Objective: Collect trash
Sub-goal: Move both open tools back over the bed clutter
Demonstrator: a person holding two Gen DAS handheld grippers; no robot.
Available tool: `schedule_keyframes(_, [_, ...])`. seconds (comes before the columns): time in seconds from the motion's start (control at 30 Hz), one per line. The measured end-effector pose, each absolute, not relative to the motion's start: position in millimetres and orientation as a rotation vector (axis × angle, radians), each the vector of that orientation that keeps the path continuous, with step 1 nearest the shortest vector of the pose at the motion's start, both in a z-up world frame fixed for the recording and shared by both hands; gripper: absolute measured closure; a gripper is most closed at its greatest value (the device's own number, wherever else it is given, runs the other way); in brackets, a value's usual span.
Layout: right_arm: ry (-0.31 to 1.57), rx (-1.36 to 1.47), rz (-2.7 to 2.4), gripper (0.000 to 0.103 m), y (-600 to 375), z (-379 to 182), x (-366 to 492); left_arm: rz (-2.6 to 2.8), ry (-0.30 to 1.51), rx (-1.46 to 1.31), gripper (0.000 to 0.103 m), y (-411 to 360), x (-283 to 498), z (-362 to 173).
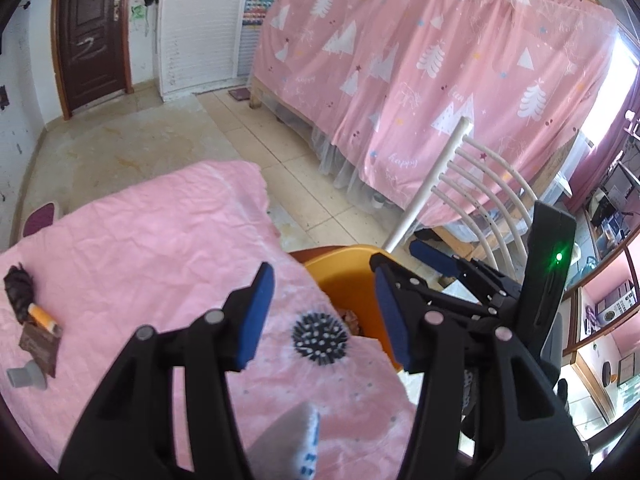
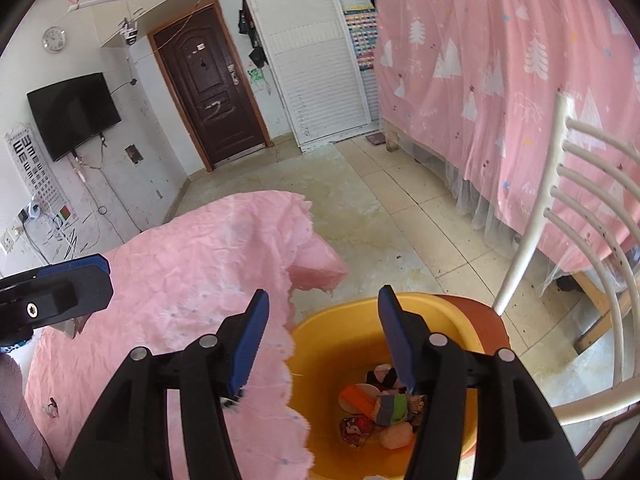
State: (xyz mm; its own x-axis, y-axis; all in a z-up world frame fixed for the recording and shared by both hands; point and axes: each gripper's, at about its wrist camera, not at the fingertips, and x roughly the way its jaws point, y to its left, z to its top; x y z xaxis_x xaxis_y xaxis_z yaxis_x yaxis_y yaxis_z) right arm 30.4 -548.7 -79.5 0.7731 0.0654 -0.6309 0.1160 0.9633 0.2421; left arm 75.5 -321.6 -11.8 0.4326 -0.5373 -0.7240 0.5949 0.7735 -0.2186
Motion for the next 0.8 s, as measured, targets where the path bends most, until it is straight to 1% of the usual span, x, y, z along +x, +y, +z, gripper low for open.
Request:
schedule_keyframes(0.37, [0.691,0.167,0.079,0.047,-467,-54,62,-0.551,0.797,0.021,0.053,-236,81,-3])
schedule_keyframes(0.8, [0.724,0.059,0.203,0.043,-372,-49,99,-0.385,0.786,-0.032,0.053,-145,86,-12])
